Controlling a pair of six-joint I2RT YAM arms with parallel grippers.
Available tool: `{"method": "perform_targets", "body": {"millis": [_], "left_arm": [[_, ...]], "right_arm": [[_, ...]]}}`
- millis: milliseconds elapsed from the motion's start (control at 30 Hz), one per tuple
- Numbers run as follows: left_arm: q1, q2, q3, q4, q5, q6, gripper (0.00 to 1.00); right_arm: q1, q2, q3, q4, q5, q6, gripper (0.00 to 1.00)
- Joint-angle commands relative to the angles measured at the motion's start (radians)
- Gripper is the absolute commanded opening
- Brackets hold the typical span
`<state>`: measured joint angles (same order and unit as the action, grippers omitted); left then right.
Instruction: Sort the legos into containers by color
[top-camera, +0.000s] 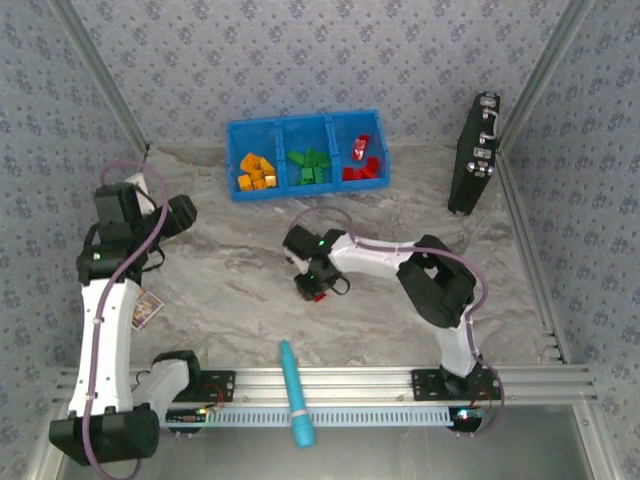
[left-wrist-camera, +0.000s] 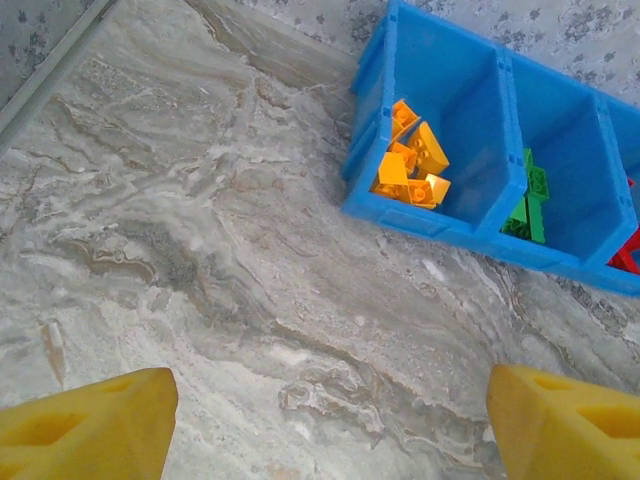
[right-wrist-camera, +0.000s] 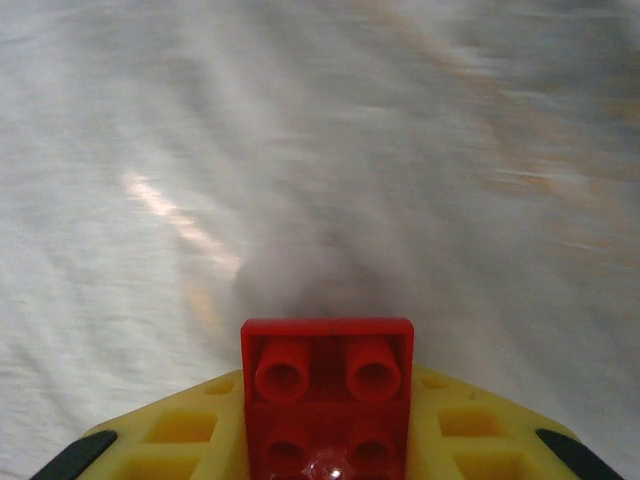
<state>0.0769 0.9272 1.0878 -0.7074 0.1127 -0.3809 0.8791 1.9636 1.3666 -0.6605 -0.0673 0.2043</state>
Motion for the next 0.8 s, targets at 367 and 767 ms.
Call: {"method": "perform_targets", "body": {"millis": [367, 767], "left_arm": [[0.006, -0.327, -0.47, 0.263, -0.156, -0.113, 0.83], [0.003, -0.462, -0.786, 0.622, -0.435, -0.047, 1.0]], "right_arm": [[-0.495, 0.126, 0.55, 0.226, 0.145, -0.276, 0.28], [-0.55, 0.649, 1.157, 0.133, 0.122, -0.289, 0.57]]}}
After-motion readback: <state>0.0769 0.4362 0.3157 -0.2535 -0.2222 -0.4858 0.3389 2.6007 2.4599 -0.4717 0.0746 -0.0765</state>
